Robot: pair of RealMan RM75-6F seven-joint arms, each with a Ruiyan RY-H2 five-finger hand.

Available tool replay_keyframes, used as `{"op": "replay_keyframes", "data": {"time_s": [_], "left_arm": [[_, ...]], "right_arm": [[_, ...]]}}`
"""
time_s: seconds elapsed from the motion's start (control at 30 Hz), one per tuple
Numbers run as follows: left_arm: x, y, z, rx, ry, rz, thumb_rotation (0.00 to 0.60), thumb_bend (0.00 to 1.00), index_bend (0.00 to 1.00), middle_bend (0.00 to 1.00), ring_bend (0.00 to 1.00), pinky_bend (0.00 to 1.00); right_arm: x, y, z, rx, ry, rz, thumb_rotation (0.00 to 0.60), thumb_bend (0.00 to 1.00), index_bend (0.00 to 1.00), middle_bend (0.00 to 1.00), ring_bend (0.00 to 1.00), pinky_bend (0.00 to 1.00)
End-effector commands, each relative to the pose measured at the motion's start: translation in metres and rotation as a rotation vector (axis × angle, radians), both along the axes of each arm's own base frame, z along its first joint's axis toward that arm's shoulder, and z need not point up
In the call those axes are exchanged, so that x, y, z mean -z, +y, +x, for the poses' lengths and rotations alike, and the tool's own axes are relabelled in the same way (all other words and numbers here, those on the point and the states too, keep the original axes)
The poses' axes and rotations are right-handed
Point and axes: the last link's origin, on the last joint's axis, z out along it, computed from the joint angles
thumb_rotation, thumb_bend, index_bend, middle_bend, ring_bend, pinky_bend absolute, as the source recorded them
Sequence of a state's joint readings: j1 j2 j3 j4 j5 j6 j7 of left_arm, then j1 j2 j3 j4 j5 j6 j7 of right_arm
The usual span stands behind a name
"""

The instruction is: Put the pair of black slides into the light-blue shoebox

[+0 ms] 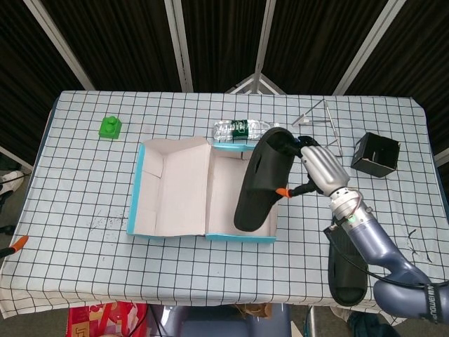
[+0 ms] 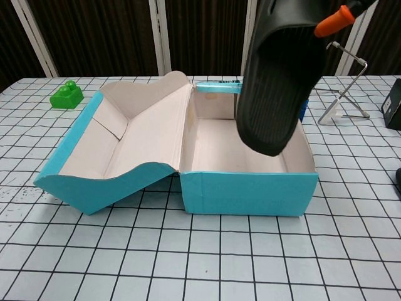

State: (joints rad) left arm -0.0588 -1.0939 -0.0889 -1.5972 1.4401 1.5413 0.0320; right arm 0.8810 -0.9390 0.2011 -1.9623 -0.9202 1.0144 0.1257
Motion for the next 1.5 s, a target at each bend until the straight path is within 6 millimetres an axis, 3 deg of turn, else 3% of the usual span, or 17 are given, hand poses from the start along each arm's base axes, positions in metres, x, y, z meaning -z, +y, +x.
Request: {"op": "replay_keyframes", "data": {"time_s": [0.03,0.63,1.07,1.5], "left_arm": [[0.000,0.000,0.000,-0.001,0.001,-0.001,0.600,0.09,0.15,0.05,0.00,0.04],[0.001,0.002,-0.001,-0.010,0.000,-0.009,0.600,0.09,0.15,0.05,0.00,0.04],[0.001,0.002,-0.001,-0.009,-0.001,-0.012,0.600,0.09,0.15,0.05,0.00,0.04],[0.000,0.003,-0.003,-0.016,-0.003,-0.010,0.600,0.09,0.15,0.05,0.00,0.04]], "right_arm": [[0.013,-0.003,0.002,-0.030,-0.026,-0.043,0.600,0.60,0.61,0.50,0.26,0.12],[0.077,-0.009,0.000,-0.028,-0.030,0.036,0.600,0.60,0.61,0.50,0.26,0.12],[0.109,-0.009,0.021,-0.103,-0.070,0.097,0.600,0.60,0.61,0.50,0.27,0.12],[0.137,-0.015,0.022,-0.096,-0.047,0.159,0.600,0.60,0.61,0.50,0.29,0.15]]}}
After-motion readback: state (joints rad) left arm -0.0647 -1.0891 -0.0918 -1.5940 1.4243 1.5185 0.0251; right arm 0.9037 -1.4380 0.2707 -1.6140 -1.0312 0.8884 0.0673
